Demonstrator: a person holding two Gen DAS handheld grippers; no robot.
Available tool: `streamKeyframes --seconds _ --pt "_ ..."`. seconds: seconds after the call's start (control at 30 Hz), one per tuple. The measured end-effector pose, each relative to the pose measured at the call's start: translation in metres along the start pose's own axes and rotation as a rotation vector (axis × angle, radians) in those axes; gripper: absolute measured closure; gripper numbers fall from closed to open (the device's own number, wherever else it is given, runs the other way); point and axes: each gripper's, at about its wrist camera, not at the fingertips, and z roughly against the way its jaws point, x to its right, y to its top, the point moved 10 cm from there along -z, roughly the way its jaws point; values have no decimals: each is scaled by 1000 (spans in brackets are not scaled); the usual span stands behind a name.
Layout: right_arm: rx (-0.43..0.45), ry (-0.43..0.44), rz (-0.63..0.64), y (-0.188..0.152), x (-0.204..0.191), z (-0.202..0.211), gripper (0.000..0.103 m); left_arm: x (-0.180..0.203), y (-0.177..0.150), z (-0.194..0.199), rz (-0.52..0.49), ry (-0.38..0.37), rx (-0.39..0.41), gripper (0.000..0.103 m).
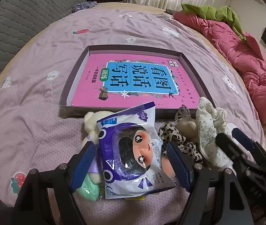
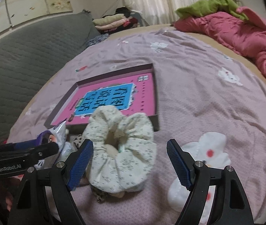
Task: Organize soft objects
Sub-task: 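Reach both tools toward the doll snack bag and cream floral scrunchie, then grasp the doll snack bag with left tool while right tool grasps the scrunchie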
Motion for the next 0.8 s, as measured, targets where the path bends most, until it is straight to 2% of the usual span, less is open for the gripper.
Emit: streamKeyframes --seconds 0.13,0.23,0.4,0.5,0.57,0.6,0.7,0.8 --pt "-16 -4 76 -2 -18 -8 21 1 -1 -5 -5 14 -13 26" --pt "-15 -57 117 -2 -16 -13 21 -1 -1 -9 -1 27 -15 27" --pt "-38 -15 39 1 -2 -16 23 -3 1 -14 -2 40 -27 28" --pt "-35 -12 20 4 6 -14 36 -4 0 -14 -6 39 -27 32" --pt "-58 11 11 1 6 -16 55 -4 0 -14 -7 41 -26 37" --pt "-75 20 14 -1 5 -18 60 -6 0 -14 -7 49 -25 37" --pt "-67 25 34 1 2 -18 67 -7 0 -15 -5 41 -28 38" --pt "-58 23 25 3 5 -16 78 -7 1 -14 -3 30 -25 41"
